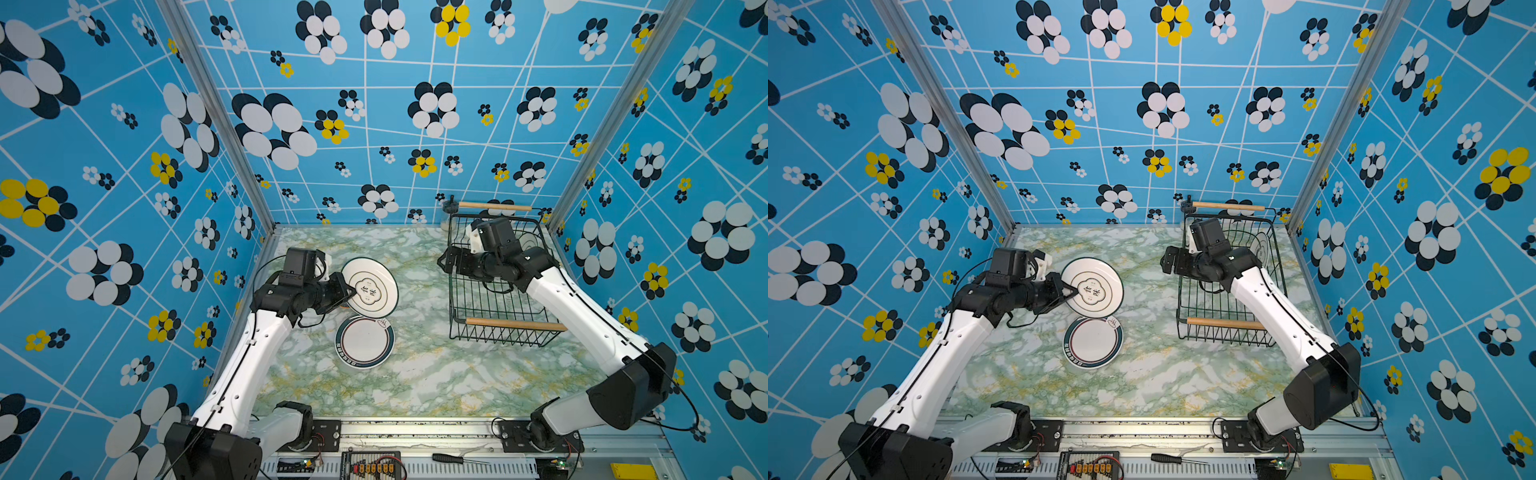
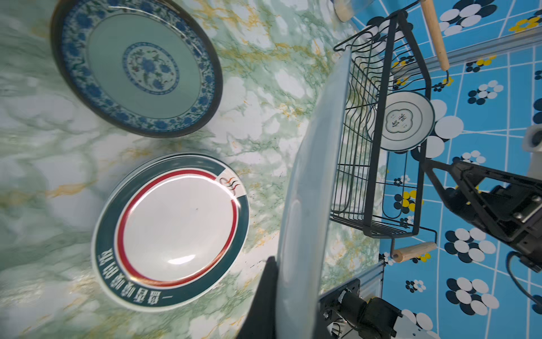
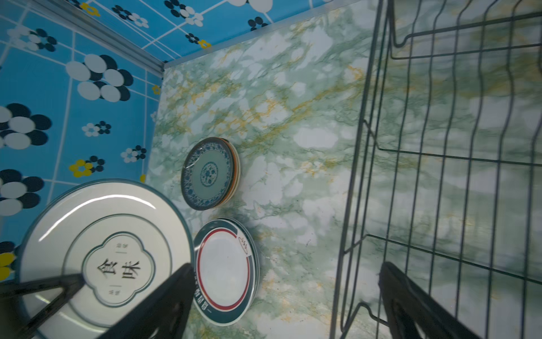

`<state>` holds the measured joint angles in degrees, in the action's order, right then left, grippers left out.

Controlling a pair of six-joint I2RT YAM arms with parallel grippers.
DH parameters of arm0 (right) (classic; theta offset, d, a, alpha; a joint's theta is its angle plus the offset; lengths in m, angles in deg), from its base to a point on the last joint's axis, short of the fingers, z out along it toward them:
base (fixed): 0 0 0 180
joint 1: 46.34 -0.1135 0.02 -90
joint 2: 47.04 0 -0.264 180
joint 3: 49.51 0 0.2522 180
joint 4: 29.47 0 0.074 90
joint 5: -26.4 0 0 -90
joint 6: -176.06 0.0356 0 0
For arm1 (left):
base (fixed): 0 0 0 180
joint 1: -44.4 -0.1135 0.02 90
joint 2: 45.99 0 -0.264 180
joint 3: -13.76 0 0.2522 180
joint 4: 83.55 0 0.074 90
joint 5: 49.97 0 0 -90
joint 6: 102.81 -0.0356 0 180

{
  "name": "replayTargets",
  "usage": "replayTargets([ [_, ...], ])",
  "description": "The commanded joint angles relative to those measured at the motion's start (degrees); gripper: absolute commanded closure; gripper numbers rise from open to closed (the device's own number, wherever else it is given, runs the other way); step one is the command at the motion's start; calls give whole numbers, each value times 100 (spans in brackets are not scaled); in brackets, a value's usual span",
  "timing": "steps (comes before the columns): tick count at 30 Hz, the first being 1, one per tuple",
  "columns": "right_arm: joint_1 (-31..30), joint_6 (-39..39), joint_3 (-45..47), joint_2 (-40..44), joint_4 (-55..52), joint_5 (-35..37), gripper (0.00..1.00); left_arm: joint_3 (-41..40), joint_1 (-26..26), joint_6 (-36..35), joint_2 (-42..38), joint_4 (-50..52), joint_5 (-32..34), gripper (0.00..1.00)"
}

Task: Unload the plates from the dish rack
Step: Place the plate among the plates.

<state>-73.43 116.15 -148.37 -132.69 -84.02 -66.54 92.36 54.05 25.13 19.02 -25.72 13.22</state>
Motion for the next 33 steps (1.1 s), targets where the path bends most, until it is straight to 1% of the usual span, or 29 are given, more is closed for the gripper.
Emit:
replayTargets([
  [1,2,-533,-298,154,-1261,1905,1,-42,-59,-322,-301,869,564,100],
  [4,2,-703,-367,128,-1504,2375,1,-194,-68,-314,-473,1120,842,100],
  [6,10,-743,-367,110,-1581,2494,1,-279,-60,-280,-539,1264,1018,100],
  [10,11,-776,-308,97,-1651,2603,1,-568,-38,-169,-677,1328,1149,100],
  [15,17,-864,-223,75,-1660,2585,1,-945,98,10,-751,1238,1285,100],
  [18,20,-873,-146,71,-1645,2571,1,-1189,322,267,-753,951,1301,100],
  [22,26,-869,-25,96,-1563,2476,1,-1319,618,443,-616,875,1602,100],
  [33,37,-925,163,137,-1439,2330,1,-1682,689,639,-564,717,1640,99],
])
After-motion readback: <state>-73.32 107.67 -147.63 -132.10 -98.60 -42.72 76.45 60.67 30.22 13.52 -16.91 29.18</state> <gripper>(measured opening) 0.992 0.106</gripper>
